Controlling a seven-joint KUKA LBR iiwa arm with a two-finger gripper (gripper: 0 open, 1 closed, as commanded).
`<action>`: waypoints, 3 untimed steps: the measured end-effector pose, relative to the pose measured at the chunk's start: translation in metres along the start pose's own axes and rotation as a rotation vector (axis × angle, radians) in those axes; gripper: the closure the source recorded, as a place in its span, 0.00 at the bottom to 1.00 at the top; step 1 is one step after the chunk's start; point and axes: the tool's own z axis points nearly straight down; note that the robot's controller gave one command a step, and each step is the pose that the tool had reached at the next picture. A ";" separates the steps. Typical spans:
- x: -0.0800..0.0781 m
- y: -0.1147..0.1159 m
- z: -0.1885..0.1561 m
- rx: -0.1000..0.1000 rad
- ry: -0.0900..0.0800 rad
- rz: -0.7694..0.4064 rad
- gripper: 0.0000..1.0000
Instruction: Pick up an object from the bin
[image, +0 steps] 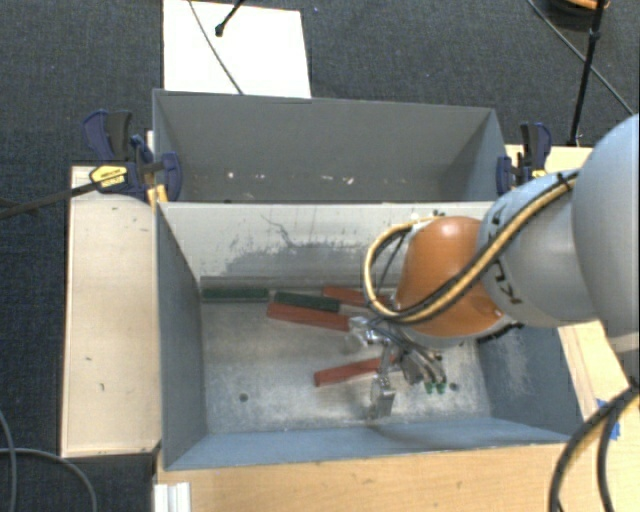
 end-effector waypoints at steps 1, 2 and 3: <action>0.000 0.000 0.000 0.001 0.000 -0.005 0.00; 0.000 0.000 0.000 0.001 0.000 -0.008 1.00; -0.001 0.000 -0.025 0.002 -0.011 -0.012 1.00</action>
Offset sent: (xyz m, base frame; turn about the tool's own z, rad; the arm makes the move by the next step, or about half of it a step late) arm 0.0000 0.0000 0.0000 0.0000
